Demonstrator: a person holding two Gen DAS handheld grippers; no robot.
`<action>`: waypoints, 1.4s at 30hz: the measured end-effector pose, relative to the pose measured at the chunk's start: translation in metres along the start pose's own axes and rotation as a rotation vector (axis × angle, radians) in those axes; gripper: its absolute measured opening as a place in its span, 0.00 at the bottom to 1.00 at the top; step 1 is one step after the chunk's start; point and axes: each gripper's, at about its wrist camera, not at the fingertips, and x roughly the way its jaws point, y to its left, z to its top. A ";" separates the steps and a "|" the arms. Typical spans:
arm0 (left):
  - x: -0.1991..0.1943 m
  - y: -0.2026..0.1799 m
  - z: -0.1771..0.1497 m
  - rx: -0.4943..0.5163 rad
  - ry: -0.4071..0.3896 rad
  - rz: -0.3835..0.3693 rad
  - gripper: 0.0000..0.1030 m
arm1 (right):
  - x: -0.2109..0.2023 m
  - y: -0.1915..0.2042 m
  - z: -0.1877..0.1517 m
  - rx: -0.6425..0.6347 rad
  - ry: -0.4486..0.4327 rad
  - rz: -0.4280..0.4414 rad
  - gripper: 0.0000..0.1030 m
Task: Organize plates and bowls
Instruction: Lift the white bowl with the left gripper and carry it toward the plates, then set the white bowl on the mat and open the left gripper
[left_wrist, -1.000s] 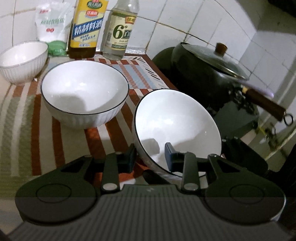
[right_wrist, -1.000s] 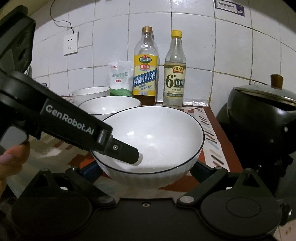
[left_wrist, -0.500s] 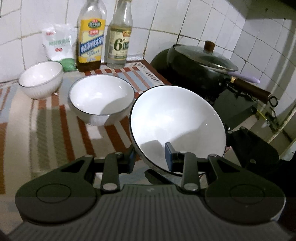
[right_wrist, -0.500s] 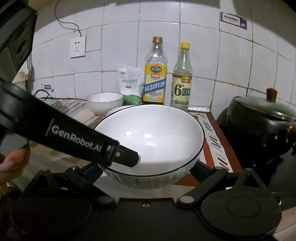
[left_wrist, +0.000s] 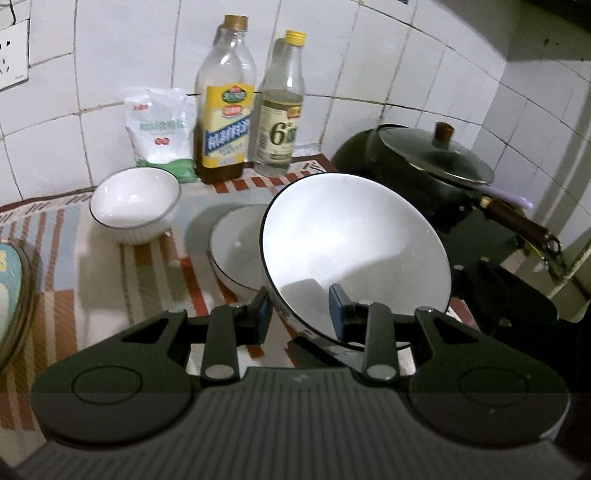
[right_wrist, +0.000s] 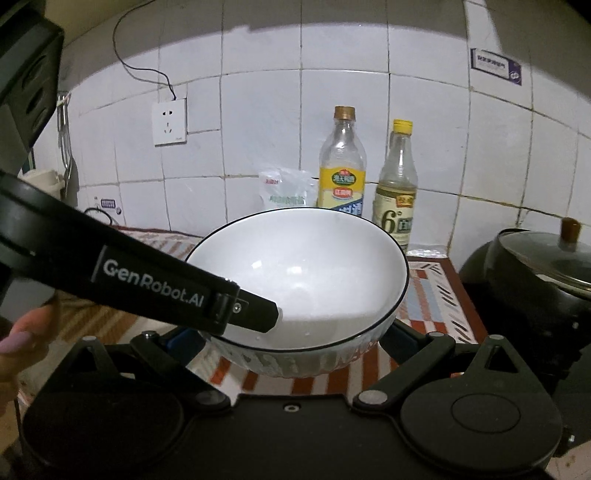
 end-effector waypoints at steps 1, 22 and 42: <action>0.002 0.004 0.004 -0.007 0.005 0.004 0.30 | 0.005 0.000 0.003 0.003 0.004 0.006 0.98; 0.059 0.053 0.033 -0.111 0.081 -0.017 0.30 | 0.075 -0.006 0.021 0.003 0.104 0.020 0.98; -0.013 0.109 -0.034 -0.161 0.100 0.125 0.30 | 0.065 0.084 -0.005 -0.071 0.081 0.201 0.98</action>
